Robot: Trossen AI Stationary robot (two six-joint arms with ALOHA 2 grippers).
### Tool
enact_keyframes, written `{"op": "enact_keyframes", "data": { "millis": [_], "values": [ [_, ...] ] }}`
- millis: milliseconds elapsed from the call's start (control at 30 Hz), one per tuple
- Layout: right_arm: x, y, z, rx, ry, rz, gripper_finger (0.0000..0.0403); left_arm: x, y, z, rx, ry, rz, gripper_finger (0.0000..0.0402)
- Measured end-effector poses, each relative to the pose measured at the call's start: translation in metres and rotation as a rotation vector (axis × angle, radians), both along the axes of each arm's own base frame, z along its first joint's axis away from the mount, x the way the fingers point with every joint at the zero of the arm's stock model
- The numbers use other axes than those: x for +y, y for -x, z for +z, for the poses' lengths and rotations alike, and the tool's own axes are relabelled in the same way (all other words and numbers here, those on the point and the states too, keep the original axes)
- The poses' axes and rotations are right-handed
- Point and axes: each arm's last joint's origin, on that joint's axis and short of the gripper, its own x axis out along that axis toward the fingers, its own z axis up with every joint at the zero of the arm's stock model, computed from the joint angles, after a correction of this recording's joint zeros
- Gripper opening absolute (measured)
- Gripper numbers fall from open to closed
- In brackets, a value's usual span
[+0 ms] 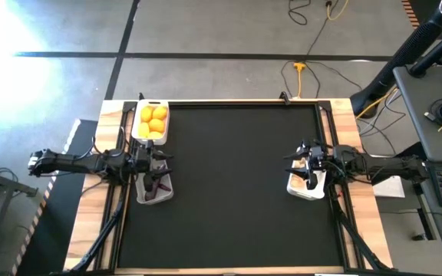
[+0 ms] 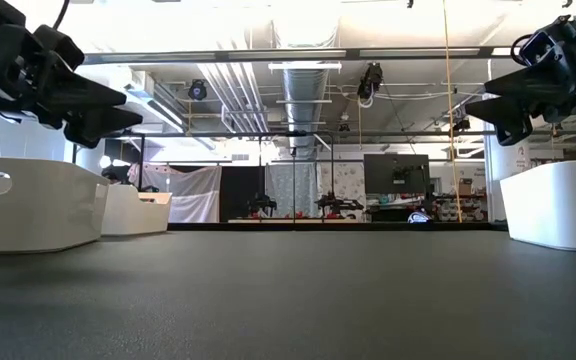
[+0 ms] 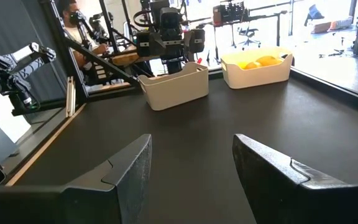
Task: Sort produce into baskets
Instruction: Return to Home Position
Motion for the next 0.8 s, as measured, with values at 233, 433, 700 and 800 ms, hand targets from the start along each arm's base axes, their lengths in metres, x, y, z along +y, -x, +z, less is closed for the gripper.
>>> {"op": "enact_keyframes", "data": {
  "millis": [233,433,700,800],
  "values": [
    [0.0,0.0,0.0,0.0,0.0,0.0,0.0217,-0.0001,-0.0006,-0.0005,0.008,-0.001,-0.001,0.0235],
    [0.0,0.0,0.0,0.0,0.0,0.0,0.0216,-0.0001,-0.0009,-0.0008,0.012,-0.001,-0.001,0.0235],
    [0.0,0.0,0.0,0.0,0.0,0.0,0.0216,-0.0001,-0.0009,0.0,0.008,0.0,-0.001,0.0235],
    [0.0,0.0,0.0,0.0,0.0,0.0,0.0216,-0.0001,-0.0009,-0.0001,0.008,0.0,-0.002,0.0235]
  ]
}}
